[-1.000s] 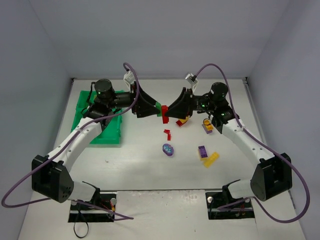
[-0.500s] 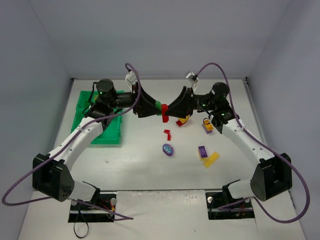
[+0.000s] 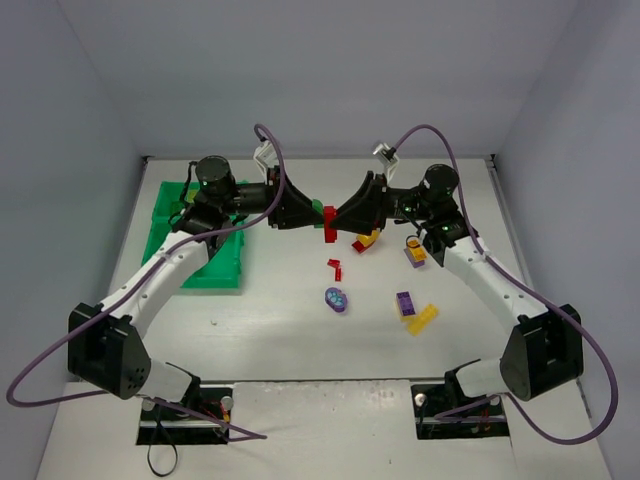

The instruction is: Sort the legos into containers by color

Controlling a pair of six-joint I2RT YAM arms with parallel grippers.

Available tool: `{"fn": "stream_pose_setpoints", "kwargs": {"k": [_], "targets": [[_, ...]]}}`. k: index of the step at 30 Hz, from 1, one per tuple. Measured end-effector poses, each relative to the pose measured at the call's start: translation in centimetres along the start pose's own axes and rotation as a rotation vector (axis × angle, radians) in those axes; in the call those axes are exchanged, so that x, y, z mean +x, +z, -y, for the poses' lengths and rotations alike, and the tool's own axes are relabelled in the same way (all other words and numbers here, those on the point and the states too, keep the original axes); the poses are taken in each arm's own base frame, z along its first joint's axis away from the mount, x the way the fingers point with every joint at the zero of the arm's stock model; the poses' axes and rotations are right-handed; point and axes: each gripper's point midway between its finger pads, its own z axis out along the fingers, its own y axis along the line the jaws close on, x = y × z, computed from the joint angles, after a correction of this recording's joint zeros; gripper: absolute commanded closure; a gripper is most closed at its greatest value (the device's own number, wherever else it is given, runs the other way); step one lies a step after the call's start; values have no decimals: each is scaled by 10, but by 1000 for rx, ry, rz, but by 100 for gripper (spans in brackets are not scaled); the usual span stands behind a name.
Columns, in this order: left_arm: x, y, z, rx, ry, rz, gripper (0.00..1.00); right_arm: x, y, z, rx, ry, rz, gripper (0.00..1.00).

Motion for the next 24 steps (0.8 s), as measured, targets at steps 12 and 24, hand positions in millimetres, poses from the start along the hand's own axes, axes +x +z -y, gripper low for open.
{"fn": "stream_pose_setpoints", "kwargs": {"k": [12, 24], "targets": [[0, -7, -9, -8, -10, -2, 100, 2, -13, 11, 23, -7, 7, 100], [-24, -97, -92, -341, -105, 120, 100, 7, -51, 52, 160, 13, 25, 100]]}}
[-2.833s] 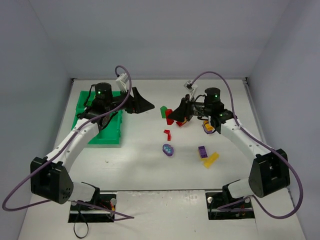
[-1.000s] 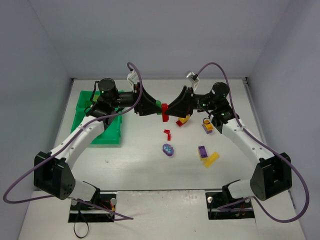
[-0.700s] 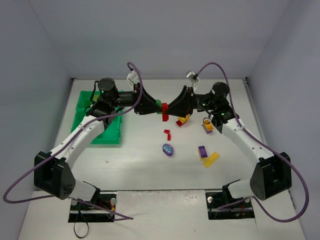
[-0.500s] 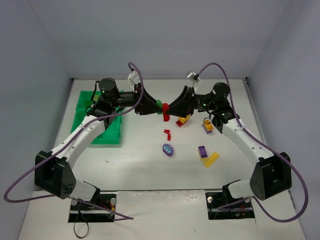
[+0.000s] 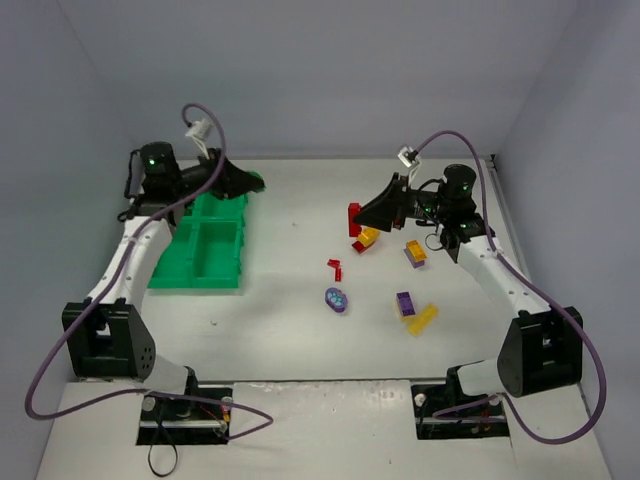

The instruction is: Sort the legos into containers by color

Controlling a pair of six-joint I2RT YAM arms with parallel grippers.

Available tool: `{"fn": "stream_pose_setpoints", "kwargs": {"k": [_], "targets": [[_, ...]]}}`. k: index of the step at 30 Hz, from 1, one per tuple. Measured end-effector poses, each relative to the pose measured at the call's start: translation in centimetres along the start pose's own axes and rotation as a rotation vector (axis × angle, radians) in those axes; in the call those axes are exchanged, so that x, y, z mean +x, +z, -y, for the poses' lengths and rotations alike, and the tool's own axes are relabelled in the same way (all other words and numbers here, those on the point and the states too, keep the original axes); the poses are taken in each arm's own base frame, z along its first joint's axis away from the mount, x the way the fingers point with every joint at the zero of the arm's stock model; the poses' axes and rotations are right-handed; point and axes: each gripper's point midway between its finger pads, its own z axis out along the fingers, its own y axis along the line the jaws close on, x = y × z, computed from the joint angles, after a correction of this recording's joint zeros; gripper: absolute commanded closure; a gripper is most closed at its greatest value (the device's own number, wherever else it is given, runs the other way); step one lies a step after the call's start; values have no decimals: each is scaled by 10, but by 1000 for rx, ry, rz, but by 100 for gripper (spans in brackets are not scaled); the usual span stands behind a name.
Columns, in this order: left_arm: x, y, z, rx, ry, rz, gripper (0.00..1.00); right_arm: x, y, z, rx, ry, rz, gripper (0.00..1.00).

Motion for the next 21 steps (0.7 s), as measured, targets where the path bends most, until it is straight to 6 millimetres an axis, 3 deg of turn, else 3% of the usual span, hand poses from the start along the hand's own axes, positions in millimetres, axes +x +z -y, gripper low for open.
{"fn": "stream_pose_setpoints", "kwargs": {"k": [2, 6, 10, 13, 14, 15, 19, 21], "targets": [[-23, -22, -49, -206, -44, 62, 100, 4, 0, 6, 27, 9, -13, 100], [-63, -89, -148, -678, -103, 169, 100, 9, -2, 18, 87, 9, -25, 100], [-74, -142, -212, -1000, -158, 186, 100, 14, -3, 28, 140, 18, -32, 100], [-64, -167, -252, -1159, -215, 156, 100, 17, -2, 33, 168, 20, -34, 100], [-56, -174, -264, -1201, -236, 135, 95, 17, -2, 34, 176, 18, -36, 100], [-48, -179, -274, -1235, -257, 114, 91, 18, -2, 35, 182, 18, -37, 100], [-12, -190, -311, -1336, -335, 12, 90, 22, 0, 38, 196, 24, -47, 100], [1, -194, -323, -1371, -354, -26, 78, 25, 2, 40, 200, 32, -53, 100]]}}
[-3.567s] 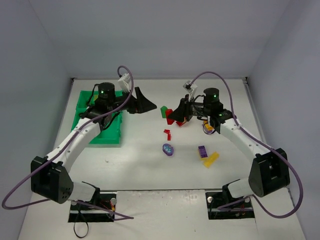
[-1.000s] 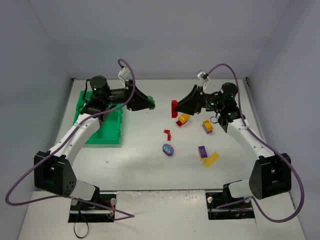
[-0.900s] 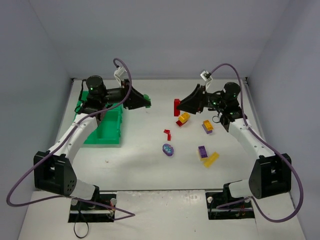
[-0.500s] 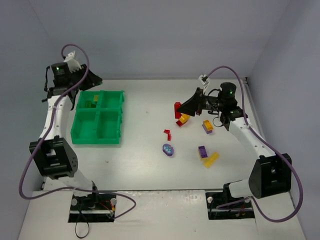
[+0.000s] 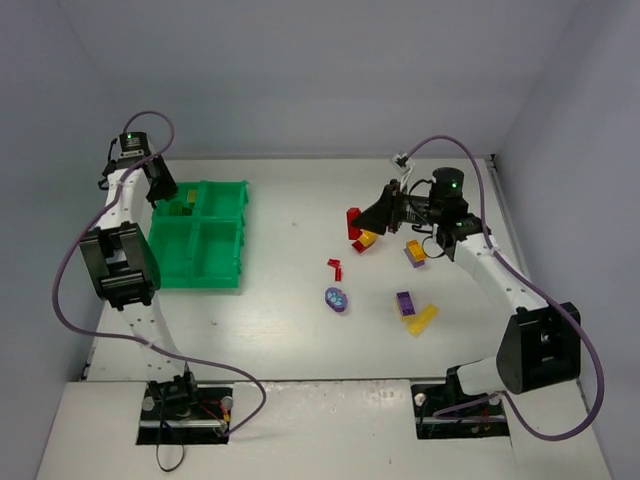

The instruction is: Sort the legos into containers by color

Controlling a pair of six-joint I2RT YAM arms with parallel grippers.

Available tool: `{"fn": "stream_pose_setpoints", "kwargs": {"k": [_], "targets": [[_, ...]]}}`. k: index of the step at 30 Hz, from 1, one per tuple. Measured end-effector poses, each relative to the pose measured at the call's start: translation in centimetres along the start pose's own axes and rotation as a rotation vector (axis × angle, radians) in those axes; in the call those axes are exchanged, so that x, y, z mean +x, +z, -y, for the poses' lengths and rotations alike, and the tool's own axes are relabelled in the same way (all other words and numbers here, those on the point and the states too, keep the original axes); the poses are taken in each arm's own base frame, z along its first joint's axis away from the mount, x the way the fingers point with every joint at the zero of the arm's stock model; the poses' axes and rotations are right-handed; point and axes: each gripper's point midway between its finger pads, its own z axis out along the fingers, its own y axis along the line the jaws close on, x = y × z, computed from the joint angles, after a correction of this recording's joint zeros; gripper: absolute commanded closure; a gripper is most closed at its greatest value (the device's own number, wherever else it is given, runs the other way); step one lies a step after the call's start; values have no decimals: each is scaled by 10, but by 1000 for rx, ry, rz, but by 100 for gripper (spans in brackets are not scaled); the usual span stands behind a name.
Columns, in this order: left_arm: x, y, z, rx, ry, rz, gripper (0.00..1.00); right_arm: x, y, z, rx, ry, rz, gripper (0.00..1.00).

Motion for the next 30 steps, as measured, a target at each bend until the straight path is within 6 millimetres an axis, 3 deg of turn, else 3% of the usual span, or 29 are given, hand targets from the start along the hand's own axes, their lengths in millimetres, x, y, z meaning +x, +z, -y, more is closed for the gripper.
{"fn": "stream_pose_setpoints", "kwargs": {"k": [2, 8, 14, 18, 20, 23, 27, 30], "targets": [[5, 6, -6, -27, 5, -16, 60, 3, 2, 2, 5, 7, -8, 100], [0, 7, -9, -46, 14, -5, 44, 12, 11, 4, 16, 14, -34, 100], [-5, 0, -6, -34, 16, 8, 41, 17, 25, 0, 15, 5, -65, 100], [-3, -23, 12, 50, 15, 23, 41, 18, 30, -4, 18, -3, -70, 100], [9, -47, 32, 139, 29, 30, 41, 15, 31, -5, 23, -2, -65, 100], [35, -94, 92, 363, 109, 69, 41, 7, 32, -7, 22, 17, -44, 100], [93, -174, 199, 775, 301, 76, 31, -3, 33, -13, 6, 47, -12, 100], [148, -224, 250, 1039, 414, 13, 27, -12, 34, -19, -15, 71, 17, 100]]}}
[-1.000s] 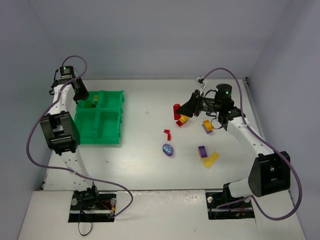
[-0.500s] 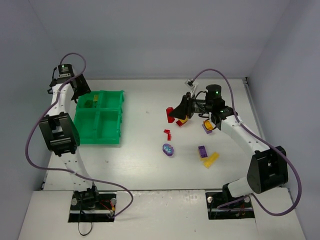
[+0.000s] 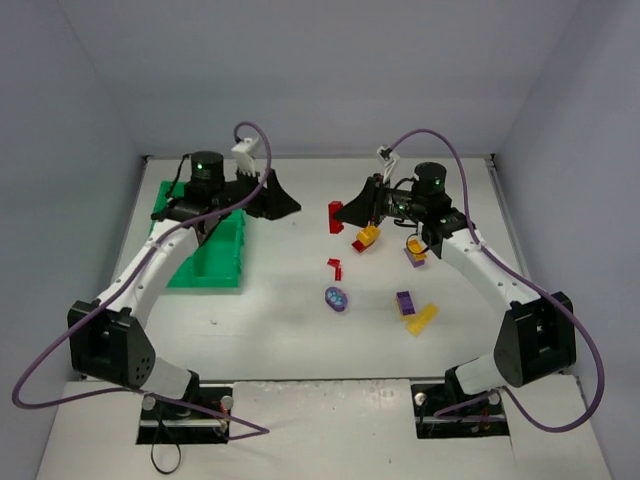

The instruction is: Sort the legos into containers by color

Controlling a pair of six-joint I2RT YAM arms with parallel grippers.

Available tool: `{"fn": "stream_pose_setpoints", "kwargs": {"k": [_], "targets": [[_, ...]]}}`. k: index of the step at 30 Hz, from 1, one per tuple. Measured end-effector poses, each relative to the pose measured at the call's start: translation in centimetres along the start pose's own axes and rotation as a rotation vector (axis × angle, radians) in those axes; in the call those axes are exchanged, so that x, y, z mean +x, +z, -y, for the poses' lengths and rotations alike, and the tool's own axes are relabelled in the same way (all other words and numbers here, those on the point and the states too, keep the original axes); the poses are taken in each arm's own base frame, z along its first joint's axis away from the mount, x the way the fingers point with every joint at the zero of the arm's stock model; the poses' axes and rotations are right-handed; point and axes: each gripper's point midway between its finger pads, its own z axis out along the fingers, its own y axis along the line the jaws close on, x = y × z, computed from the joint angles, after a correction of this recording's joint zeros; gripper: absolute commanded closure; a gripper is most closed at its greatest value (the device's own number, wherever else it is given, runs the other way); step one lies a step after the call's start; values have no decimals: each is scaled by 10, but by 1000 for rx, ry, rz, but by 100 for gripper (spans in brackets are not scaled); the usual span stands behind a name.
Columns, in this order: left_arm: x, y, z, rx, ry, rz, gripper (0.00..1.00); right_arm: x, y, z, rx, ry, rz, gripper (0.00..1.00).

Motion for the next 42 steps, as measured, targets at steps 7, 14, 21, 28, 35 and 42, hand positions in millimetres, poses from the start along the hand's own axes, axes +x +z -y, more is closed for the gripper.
{"fn": "stream_pose_setpoints", "kwargs": {"k": [7, 14, 21, 28, 35, 42], "targets": [[38, 19, 71, 147, 75, -85, 26, -15, 3, -14, -24, 40, 40, 100], [50, 27, 99, 138, 144, -92, 26, -26, 8, -28, -18, 32, 69, 100], [41, 31, 93, 42, 161, -51, 26, -27, 9, -24, 22, 45, 83, 100], [21, 35, 90, -35, 170, 11, 30, -27, 10, -19, 51, 53, 92, 100], [25, 50, 88, -43, 161, -12, 37, -29, 10, -16, 70, 54, 102, 100], [38, 61, 87, -41, 142, -50, 74, -29, 10, -13, 86, 53, 106, 100]]}}
